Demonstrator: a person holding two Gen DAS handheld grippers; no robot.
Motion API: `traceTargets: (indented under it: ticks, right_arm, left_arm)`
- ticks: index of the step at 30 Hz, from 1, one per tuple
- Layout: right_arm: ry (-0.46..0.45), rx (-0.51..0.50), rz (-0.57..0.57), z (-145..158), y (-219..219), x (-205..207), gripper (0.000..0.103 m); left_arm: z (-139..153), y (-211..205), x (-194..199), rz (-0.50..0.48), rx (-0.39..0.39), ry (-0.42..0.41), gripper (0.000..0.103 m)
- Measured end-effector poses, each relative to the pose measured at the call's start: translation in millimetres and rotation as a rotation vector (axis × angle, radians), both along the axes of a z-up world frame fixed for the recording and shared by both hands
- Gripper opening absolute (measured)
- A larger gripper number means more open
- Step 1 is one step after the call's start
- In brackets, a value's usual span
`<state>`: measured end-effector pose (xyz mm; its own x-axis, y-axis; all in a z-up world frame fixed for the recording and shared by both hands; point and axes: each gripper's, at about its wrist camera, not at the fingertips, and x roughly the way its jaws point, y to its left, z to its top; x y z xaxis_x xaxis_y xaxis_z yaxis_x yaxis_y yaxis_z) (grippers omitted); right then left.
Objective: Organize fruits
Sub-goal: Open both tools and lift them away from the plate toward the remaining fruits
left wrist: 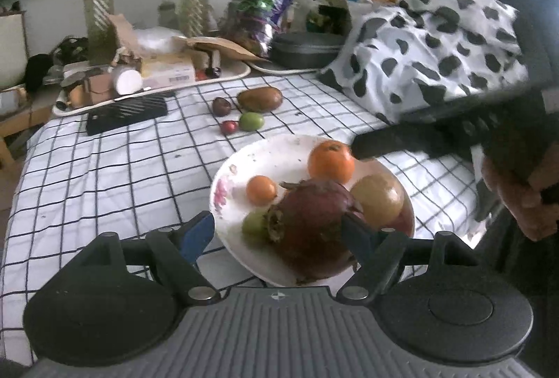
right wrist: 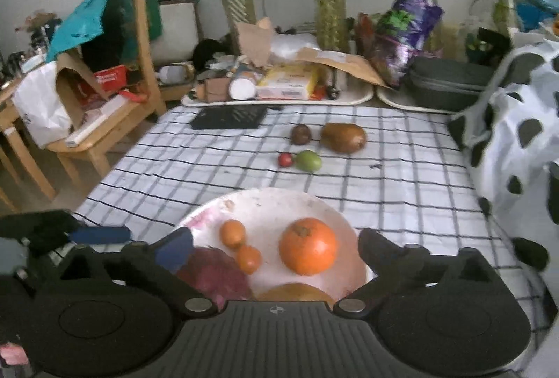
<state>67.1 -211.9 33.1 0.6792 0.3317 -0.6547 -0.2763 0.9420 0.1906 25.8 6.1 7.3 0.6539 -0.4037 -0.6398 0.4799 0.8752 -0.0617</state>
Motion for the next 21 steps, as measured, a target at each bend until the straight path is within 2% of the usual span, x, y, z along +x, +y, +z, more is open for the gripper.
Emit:
traceTargets:
  ticks: [11, 21]
  right_arm:
    - [0.039, -0.111, -0.056, -10.8, -11.4, -24.7, 0.103]
    - [0.043, -0.13, -0.071, -11.6, -16.2, -29.8, 0.103]
  left_arm:
    - [8.0, 0.8, -4.8, 0.049, -0.008, -0.015, 0.078]
    - [7.8, -5.7, -4.7, 0.034, 0.004, -0.027, 0.078]
